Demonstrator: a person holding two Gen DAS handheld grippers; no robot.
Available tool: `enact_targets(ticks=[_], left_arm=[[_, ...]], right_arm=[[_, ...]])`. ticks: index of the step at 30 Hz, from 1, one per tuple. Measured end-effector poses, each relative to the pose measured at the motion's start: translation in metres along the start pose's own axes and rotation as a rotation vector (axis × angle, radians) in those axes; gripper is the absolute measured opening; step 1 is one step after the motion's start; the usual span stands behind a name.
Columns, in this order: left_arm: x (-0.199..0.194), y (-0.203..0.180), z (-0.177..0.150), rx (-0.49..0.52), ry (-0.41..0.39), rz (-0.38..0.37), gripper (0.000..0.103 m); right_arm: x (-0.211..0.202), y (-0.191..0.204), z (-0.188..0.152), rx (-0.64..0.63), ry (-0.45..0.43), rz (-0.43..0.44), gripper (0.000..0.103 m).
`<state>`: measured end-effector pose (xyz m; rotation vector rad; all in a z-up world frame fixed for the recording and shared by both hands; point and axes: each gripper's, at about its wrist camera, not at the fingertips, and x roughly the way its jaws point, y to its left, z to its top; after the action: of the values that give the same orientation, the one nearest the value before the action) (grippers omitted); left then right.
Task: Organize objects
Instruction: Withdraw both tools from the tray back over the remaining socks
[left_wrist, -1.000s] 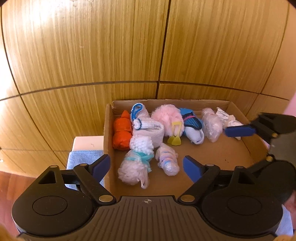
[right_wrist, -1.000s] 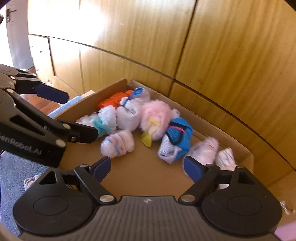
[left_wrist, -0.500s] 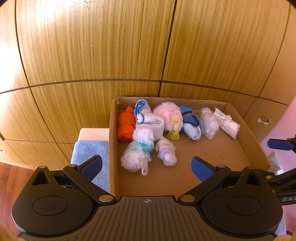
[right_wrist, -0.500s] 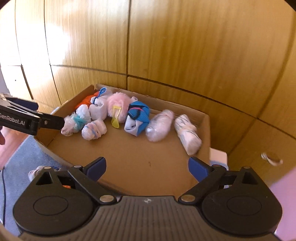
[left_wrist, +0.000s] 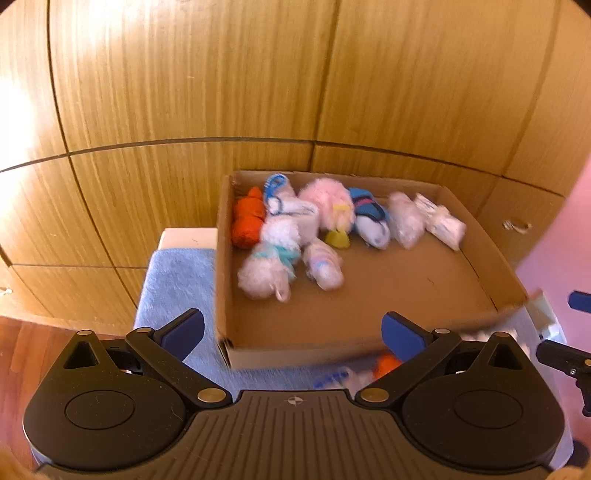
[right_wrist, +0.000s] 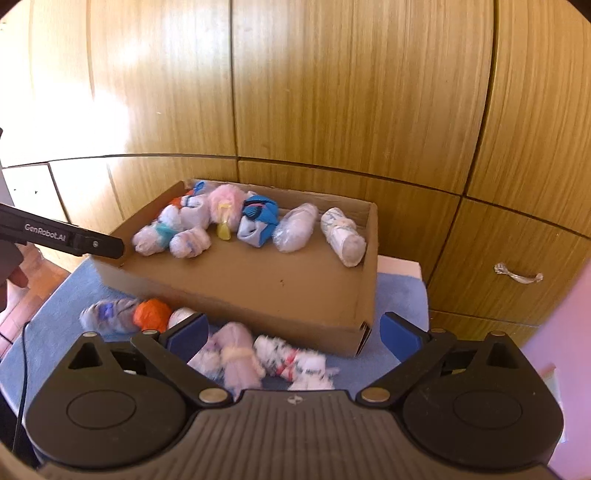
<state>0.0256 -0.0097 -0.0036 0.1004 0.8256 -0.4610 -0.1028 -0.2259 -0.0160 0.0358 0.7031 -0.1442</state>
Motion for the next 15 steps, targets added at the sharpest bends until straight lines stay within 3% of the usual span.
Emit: enact_targets(ticks=[5, 10, 15], left_arm=[[-0.018, -0.023, -0.034, 0.086, -0.053, -0.032, 0.103], [-0.024, -0.046, -0.062, 0.169, -0.041, -0.049, 0.103], [-0.021, -0.057, -0.074, 0.207, -0.002, -0.087, 0.103]], right_arm=[[-0.010, 0.007, -0.036, -0.083, -0.051, 0.052, 0.095], [-0.008, 0.028, -0.060, -0.210, -0.046, 0.118, 0.089], [-0.014, 0.039, -0.071, -0.238, -0.045, 0.207, 0.095]])
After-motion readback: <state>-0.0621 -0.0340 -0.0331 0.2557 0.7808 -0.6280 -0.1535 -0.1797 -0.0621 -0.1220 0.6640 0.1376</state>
